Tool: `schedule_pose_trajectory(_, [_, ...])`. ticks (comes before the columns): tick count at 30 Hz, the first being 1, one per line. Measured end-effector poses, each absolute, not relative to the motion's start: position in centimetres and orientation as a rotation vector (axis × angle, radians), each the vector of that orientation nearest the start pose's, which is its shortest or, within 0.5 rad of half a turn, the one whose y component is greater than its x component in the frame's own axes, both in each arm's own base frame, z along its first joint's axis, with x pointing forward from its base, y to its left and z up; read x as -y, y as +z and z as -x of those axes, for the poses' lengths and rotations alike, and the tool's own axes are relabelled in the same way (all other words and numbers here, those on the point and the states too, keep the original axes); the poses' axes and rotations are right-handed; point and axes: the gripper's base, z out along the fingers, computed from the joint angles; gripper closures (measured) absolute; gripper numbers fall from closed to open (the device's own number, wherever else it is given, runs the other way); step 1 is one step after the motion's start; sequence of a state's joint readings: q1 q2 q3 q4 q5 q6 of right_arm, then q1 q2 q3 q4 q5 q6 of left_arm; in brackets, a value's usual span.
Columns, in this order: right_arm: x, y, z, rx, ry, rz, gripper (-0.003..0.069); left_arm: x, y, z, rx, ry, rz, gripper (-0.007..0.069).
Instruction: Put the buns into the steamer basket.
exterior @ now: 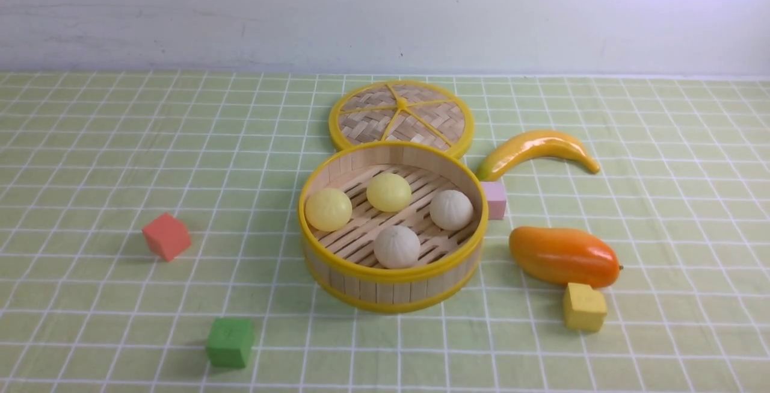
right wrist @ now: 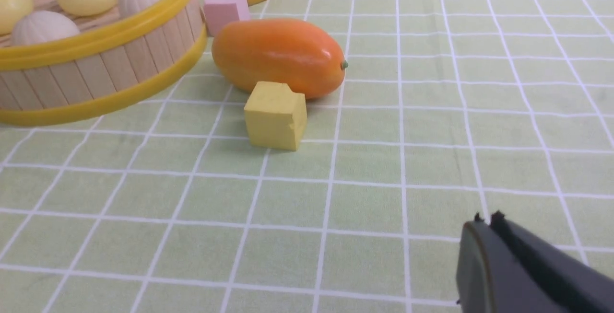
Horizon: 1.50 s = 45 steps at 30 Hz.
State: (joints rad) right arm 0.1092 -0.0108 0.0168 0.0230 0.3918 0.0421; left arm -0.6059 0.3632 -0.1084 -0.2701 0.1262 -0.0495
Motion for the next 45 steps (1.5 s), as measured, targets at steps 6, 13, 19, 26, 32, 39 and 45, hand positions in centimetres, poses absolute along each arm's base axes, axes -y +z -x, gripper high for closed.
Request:
schedule_pose_trajectory(6, [-0.6, 17.3, -5.2, -1.882, 0.125, 0.050, 0.0665, 5.3, 21.3, -7.0, -1.891, -0.665, -0.299, 0.0478])
schedule_pose_trajectory(13, [-0.6, 17.3, -5.2, -1.881, 0.125, 0.050, 0.0659, 5.3, 21.3, -7.0, -1.891, -0.665, -0.299, 0.0477])
schedule_pose_trajectory(19, [-0.6, 17.3, -5.2, -1.880, 0.125, 0.050, 0.0656, 5.0, 21.2, -7.3, -1.837, -0.628, -0.280, 0.0486])
schedule_pose_trajectory(26, [-0.6, 17.3, -5.2, -1.881, 0.125, 0.050, 0.0650, 2.0, 21.2, -7.0, -1.644, -0.476, 0.058, 0.0630])
schedule_pose_trajectory(32, [-0.6, 17.3, -5.2, -1.880, 0.124, 0.051, 0.0645, 0.8, 18.5, -5.5, -1.730, -0.318, 0.148, 0.0638])
schedule_pose_trajectory(39, [-0.6, 17.3, -5.2, -1.880, 0.124, 0.051, 0.0637, 1.1, 17.0, -5.2, -1.884, -0.378, 0.197, 0.0638])
schedule_pose_trajectory(45, [-0.6, 17.3, -5.2, -1.880, 0.124, 0.051, 0.0630, 1.1, 17.0, -5.2, -1.884, -0.393, 0.211, 0.0638])
